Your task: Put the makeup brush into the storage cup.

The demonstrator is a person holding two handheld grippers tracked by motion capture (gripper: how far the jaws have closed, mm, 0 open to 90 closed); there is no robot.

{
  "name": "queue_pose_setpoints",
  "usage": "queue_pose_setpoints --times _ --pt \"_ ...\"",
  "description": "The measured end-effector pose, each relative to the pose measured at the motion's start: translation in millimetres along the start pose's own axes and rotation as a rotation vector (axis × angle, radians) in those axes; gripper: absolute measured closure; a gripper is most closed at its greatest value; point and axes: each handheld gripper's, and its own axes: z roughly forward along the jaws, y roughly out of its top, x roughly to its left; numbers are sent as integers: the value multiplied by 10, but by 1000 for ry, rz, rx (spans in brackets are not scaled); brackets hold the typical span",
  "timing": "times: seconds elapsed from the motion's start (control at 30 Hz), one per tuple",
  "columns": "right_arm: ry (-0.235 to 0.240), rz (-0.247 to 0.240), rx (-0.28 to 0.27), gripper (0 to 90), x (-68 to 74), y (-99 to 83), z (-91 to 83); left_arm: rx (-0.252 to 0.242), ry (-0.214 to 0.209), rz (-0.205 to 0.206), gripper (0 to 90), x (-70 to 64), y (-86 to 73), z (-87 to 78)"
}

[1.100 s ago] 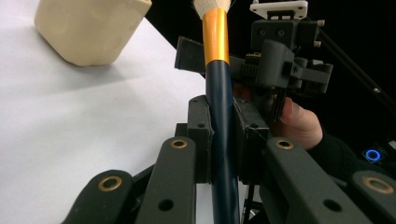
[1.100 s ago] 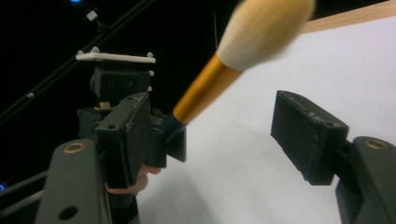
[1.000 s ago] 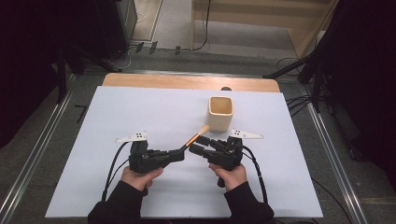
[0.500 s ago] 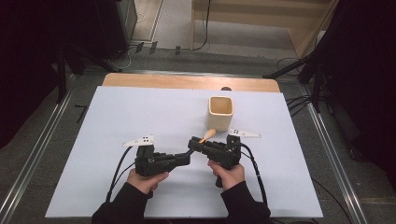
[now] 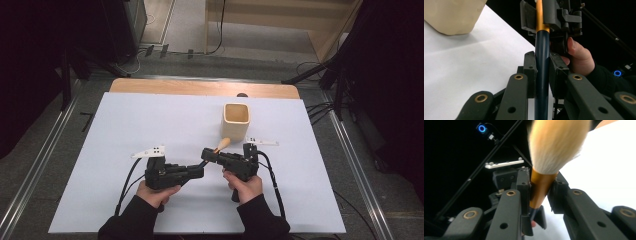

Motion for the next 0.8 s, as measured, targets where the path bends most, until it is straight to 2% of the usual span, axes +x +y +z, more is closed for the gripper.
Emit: queue_pose_setpoints --times 0.2,0.27,0.37,0.43,0.53,0.63,0.8 --pt "20 -4 10 766 11 6 3 15 -24 -14 763 27 6 -4" --pt "24 -5 13 767 12 7 6 31 -17 -15 745 33 17 -9" --pt "34 -12 23 767 21 17 7 57 -10 -6 617 49 29 -12" --pt "26 -22 32 767 30 26 5 68 -6 4 562 53 31 -17" --pt "15 -39 51 766 53 42 8 96 10 41 477 37 50 -26" --pt "-5 -85 87 766 101 57 31 117 15 74 411 20 78 -52" --pt "-16 -120 126 766 140 85 49 137 28 129 359 -6 121 -129"
